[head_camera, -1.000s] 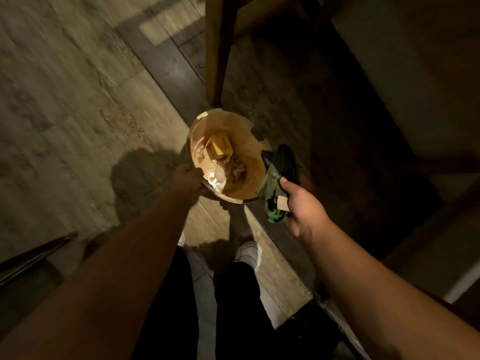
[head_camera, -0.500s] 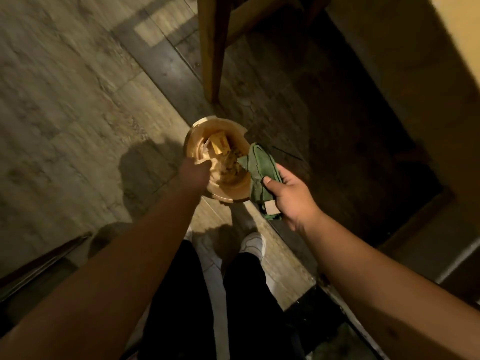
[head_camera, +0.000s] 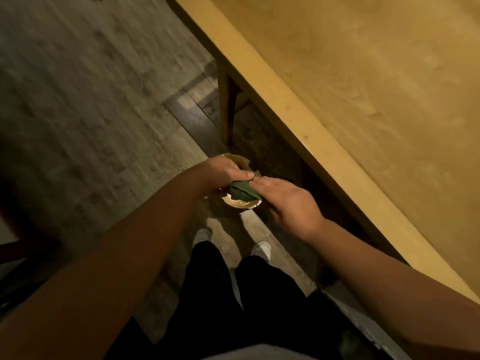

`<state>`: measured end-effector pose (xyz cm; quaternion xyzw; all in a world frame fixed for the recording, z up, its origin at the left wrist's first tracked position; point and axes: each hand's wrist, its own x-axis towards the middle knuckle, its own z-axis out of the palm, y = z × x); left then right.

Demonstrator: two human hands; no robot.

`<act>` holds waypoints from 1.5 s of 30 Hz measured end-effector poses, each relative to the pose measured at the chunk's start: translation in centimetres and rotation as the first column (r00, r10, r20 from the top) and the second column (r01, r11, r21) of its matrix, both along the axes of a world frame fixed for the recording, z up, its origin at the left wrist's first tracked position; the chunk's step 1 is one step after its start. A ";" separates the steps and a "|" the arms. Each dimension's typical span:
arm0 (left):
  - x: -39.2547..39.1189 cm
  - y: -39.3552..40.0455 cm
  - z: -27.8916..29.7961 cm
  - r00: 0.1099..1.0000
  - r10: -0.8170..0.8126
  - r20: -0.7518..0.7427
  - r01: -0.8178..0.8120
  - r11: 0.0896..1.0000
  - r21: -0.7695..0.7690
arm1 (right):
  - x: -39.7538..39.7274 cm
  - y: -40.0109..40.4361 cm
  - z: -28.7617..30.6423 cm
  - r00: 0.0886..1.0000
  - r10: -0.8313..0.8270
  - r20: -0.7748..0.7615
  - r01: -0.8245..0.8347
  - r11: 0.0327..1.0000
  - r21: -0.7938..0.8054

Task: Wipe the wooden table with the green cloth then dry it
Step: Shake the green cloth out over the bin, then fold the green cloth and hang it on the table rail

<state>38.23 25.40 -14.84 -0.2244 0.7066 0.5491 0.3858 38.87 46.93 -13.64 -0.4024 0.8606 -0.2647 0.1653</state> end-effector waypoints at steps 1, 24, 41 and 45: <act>0.4 0.1 1.9 0.999 -0.025 -0.039 0.024 0.999 -0.029 | 0.4 0.5 1.8 0.994 0.051 -0.099 -0.052 0.999 -0.011; 6.1 -8.6 20.2 0.933 0.287 -0.215 -0.223 0.933 0.282 | 4.8 -7.9 17.2 0.775 -0.213 0.595 0.418 0.878 -0.231; 4.6 -27.2 22.9 0.916 0.073 -0.395 -0.005 0.985 0.171 | 2.5 -26.1 19.0 0.442 -0.318 0.839 0.797 0.568 -0.204; 2.5 -27.3 22.8 0.846 -0.059 -0.529 0.029 0.997 -0.065 | 0.0 -27.0 19.5 0.330 -0.255 0.909 0.828 0.541 -0.148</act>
